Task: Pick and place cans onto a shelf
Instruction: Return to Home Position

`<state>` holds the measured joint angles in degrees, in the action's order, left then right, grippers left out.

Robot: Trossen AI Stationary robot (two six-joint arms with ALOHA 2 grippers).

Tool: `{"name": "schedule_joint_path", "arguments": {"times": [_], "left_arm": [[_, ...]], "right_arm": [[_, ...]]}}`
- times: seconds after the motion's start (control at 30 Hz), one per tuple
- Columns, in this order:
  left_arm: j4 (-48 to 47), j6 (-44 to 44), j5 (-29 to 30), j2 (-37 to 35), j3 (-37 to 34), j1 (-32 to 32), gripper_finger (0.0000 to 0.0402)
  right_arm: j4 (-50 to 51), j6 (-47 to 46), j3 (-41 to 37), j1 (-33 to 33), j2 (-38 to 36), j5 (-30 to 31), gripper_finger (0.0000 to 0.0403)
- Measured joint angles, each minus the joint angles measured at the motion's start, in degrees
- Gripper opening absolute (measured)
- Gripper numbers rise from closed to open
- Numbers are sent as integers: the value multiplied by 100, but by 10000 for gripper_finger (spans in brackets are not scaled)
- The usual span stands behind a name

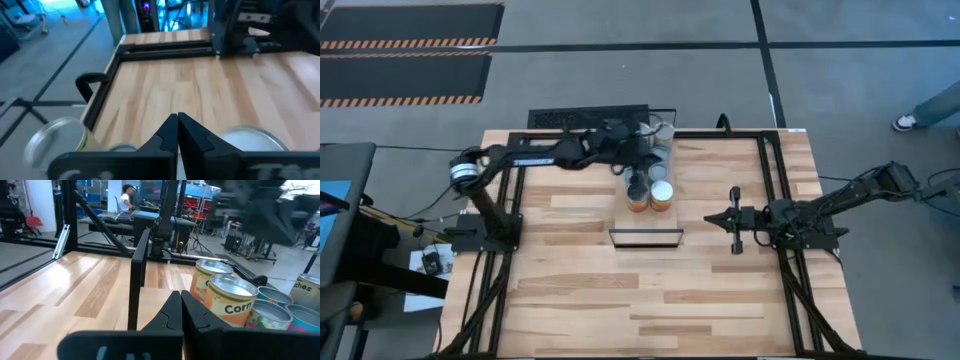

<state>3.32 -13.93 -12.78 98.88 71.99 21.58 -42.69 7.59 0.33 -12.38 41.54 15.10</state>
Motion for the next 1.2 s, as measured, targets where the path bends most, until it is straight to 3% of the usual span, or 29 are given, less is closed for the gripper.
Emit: {"name": "schedule_joint_path", "arguments": {"times": [0.27, 0.57, 0.83, 1.2], "left_arm": [[994, 308, 61, -1442, -1945, -96, 0], [2473, 764, 74, -2510, -3931, -96, 0], [3149, 1010, 64, -3339, -5062, -90, 0], [3707, 1257, 220, -4768, -6320, -51, 0]], "right_arm": [[118, -213, -3, 9, -75, 34, 4], [1409, -367, -3, 9, -926, 468, 4], [2534, -138, -3, 134, -2200, 456, 4], [3859, -178, -6, 894, -3740, 134, 3]]}}
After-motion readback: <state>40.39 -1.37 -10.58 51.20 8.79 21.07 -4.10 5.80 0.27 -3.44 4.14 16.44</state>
